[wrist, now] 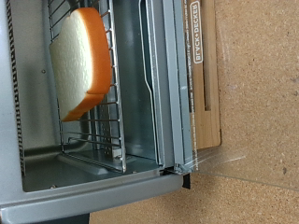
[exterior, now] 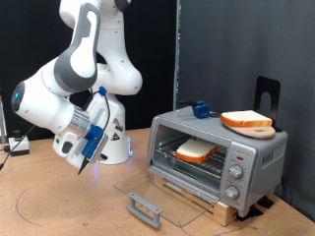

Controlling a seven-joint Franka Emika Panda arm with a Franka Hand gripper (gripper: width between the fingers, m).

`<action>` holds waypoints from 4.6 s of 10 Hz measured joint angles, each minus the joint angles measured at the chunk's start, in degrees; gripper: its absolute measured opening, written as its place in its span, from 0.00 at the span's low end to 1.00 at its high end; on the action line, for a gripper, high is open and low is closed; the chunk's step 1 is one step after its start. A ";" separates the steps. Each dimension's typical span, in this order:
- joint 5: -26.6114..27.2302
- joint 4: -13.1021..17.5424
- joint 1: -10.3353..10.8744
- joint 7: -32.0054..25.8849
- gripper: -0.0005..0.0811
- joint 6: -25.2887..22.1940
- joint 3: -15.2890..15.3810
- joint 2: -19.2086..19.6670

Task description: Make a piece of toast with the oven

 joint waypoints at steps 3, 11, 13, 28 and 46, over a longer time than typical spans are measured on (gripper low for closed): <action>-4.74 4.47 -0.38 -0.97 1.00 -13.47 -0.42 2.69; -9.63 5.99 -0.41 -10.79 1.00 -5.30 -0.44 7.48; -9.28 4.75 -0.41 -10.74 1.00 0.44 -0.44 9.98; -6.38 -3.26 2.71 -8.71 1.00 15.70 3.50 22.04; 2.52 -12.24 -0.53 -19.23 1.00 -15.97 9.84 -4.06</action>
